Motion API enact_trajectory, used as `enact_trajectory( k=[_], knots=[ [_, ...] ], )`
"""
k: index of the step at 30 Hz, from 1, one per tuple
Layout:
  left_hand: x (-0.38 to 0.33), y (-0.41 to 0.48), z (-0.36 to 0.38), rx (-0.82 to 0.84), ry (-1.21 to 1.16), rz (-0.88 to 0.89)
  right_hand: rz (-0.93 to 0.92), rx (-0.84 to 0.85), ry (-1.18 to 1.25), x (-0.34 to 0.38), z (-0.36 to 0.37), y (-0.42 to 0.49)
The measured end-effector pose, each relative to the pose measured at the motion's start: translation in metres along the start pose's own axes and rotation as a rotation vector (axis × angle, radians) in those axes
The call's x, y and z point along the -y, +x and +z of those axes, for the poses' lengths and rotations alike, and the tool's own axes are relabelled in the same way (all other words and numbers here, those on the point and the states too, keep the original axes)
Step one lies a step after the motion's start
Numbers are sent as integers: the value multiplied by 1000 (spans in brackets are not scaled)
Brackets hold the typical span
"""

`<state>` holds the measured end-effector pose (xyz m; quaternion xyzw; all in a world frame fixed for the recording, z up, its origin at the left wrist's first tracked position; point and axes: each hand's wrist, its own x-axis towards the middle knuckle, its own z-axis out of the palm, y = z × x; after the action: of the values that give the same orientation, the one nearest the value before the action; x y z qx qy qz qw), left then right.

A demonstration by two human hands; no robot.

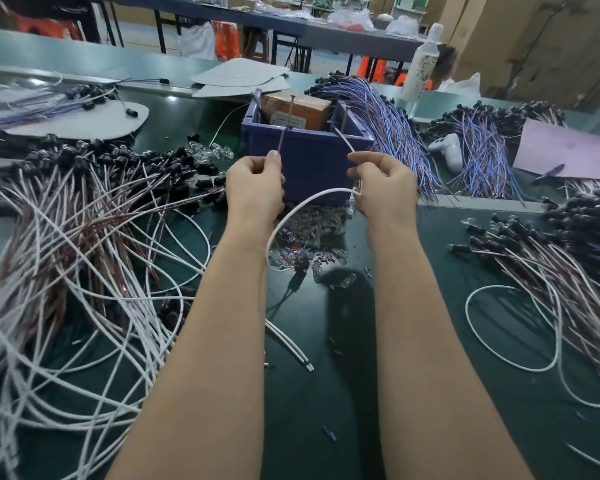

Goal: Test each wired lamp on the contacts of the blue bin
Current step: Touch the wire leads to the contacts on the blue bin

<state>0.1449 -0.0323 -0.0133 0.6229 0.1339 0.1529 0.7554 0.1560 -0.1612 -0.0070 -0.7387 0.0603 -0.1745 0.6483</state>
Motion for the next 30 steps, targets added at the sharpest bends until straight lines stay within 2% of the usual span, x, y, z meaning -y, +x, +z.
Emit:
enact_trajectory(
  k=[4,7,12,17,20,25,30],
  knots=[
    [-4,-8,5,205,68,54,-76,141,23,7,6,-7],
    [-6,-11,6,264,161,89,-120,216,54,9,8,-8],
    [-12,-13,-1,350,341,75,-126,118,47,8,7,-4],
    [-21,-12,-8,484,809,138,-64,35,93,6,6,-4],
    [-21,-12,-7,454,848,150,-70,33,54,5,6,-4],
    [-12,-6,-12,184,662,138,-117,-89,48,5,4,-3],
    [-8,-5,-9,98,568,147,-122,-119,77,5,4,-4]
  ],
)
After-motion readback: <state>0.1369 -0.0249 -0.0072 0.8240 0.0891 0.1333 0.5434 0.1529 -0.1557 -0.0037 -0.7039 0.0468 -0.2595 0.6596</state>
